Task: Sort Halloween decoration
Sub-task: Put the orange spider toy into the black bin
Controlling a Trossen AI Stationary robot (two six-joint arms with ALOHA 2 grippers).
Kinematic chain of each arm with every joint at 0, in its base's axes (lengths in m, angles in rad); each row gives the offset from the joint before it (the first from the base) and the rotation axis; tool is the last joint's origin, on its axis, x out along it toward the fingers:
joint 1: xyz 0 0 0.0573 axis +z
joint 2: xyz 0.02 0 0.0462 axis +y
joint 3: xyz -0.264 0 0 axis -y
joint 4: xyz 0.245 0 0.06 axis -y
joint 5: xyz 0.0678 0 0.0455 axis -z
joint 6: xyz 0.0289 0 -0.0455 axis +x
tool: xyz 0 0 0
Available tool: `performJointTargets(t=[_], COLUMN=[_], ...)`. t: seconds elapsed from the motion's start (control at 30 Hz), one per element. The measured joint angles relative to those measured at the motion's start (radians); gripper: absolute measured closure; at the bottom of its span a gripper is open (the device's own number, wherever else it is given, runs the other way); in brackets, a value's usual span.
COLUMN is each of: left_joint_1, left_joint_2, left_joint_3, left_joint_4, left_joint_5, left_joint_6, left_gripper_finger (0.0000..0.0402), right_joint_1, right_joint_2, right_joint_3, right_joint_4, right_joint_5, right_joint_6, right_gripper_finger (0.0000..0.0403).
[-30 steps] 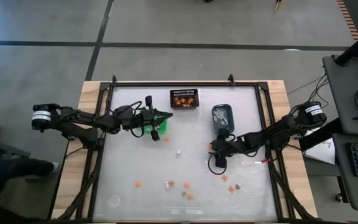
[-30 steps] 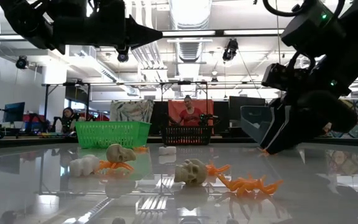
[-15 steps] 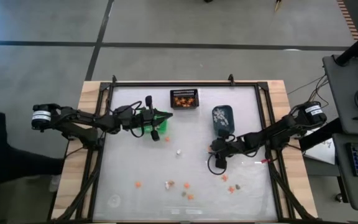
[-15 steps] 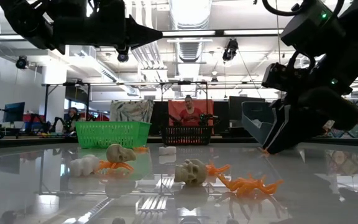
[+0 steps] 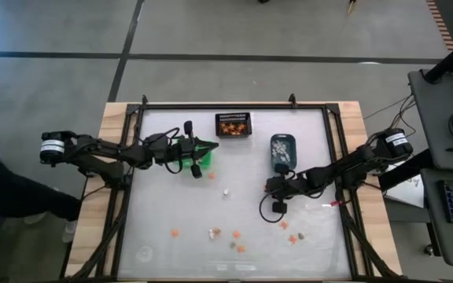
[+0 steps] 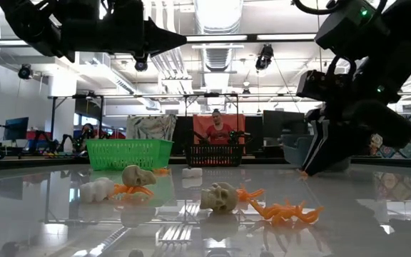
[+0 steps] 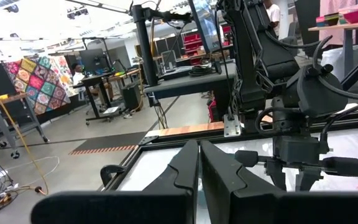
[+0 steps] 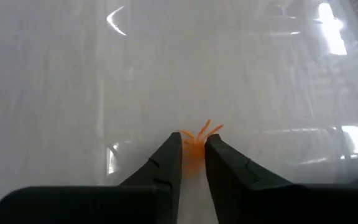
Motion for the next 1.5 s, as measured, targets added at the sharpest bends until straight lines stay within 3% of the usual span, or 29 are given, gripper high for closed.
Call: performJointTargets(t=[0.23, 0.63, 1.07, 1.2, 1.33, 1.5], left_joint_1=[0.0, 0.0, -0.001, -0.001, -0.001, -0.004], left_joint_2=[0.0, 0.0, 0.0, 0.0, 0.0, 0.0], left_joint_3=[0.0, 0.0, -0.001, -0.001, -0.001, -0.001], left_joint_4=[0.0, 0.0, 0.003, 0.003, 0.003, -0.003], left_joint_5=[0.0, 0.001, 0.005, 0.004, 0.004, 0.004], left_joint_6=[0.0, 0.0, 0.0, 0.0, -0.014, -0.055], left_gripper_finger=[0.0402, 0.0402, 0.0402, 0.0402, 0.0402, 0.0402], right_joint_1=[0.0, 0.0, 0.0, 0.0, -0.001, 0.0], right_joint_2=[-0.003, -0.082, -0.327, -0.395, -0.438, -0.447], right_joint_3=[0.017, 0.017, 0.017, 0.017, 0.017, 0.017], right_joint_4=[-0.017, -0.042, -0.047, -0.047, -0.081, -0.129], right_joint_5=[0.0, 0.008, 0.016, 0.017, 0.042, -0.026], right_joint_6=[-0.016, -0.03, -0.025, 0.037, 0.236, 0.477], right_gripper_finger=[0.0364, 0.0365, 0.0365, 0.0365, 0.0365, 0.0365])
